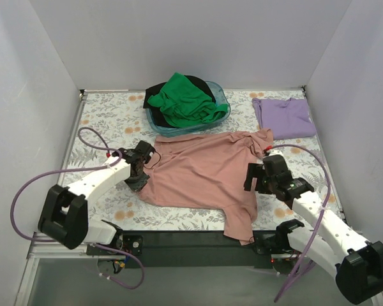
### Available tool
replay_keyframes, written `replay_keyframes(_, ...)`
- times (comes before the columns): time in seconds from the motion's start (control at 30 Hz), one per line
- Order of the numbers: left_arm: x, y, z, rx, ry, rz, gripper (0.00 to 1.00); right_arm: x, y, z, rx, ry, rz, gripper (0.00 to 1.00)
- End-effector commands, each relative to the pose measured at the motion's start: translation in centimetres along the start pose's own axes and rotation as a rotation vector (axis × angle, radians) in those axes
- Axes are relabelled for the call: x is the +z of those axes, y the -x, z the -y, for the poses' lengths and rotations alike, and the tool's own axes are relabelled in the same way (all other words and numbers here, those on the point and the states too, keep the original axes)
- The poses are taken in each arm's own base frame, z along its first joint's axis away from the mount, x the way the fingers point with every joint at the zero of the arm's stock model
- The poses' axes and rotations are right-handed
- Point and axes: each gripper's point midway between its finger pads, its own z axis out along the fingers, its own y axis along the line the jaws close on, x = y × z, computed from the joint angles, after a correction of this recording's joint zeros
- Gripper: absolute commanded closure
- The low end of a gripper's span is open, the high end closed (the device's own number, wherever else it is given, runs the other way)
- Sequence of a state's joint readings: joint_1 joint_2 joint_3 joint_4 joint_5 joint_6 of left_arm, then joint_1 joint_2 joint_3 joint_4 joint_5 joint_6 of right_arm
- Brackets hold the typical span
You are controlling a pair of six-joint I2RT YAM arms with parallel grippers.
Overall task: Fold and stack the t-shirts
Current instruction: Flatten the tshirt out
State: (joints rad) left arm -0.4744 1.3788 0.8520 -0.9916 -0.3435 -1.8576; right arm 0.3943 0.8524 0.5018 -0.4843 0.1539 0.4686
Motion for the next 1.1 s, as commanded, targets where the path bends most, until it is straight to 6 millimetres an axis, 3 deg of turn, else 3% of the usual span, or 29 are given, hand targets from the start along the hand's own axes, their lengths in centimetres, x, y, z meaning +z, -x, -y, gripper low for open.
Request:
replay_keyframes(0.0,-1.5,2.0,-2.1,-0.082,0.025,0.114,1.0,-1.6,-0.7,-4.0,-0.157,0.061,-0.008,0.03)
replay_keyframes(0.17,-0.9,3.4,-3.9,-0.178,0.057,0.167,1.0,-4.1,-3.4,-9.5,-0.303,0.205,-0.056,0.02)
replay_keyframes(0.2,-0.6,3.7,-4.4,-0.202,0.075,0.175,1.0,-4.8,-5.5,-11.0,-0.372,0.247,-0.104,0.02)
replay_keyframes(0.23,-0.3,4.6,-5.1,-0.258,0.095,0.174,1.0,-5.4,-6.2,-12.0,-0.402,0.27,-0.118,0.02)
replay_keyframes(0.27,-0.1,5.1,-4.6,-0.274,0.069,0.161,1.0,-6.4,-8.1,-13.2,-0.473,0.308,-0.144,0.02)
replay_keyframes(0.37,-0.2,8.2,-4.7,-0.385,0.032,0.192,1.0,-7.2,-12.6,-14.6,-0.608,0.293,-0.245,0.02)
replay_keyframes(0.53,-0.9,11.0,-5.6,-0.5,0.013,0.225,1.0,-8.7,-17.2,-14.0,-0.717,0.24,-0.336,0.02)
replay_keyframes(0.67,-0.9,10.9,-4.6,-0.48,-0.041,0.197,1.0,-9.1,-20.0,-12.5,-0.741,0.193,-0.392,0.02)
replay_keyframes(0.83,-1.0,10.2,-4.5,-0.472,-0.065,0.178,1.0,-9.6,-21.6,-13.3,-0.771,0.193,-0.404,0.03)
replay_keyframes(0.97,-1.5,10.4,-4.3,-0.473,-0.096,0.185,1.0,-8.7,-22.9,-11.4,-0.736,0.101,-0.452,0.09)
replay_keyframes(1.07,-1.7,10.4,-4.5,-0.472,-0.099,0.187,1.0,-8.3,-22.4,-10.3,-0.652,0.038,-0.418,0.16)
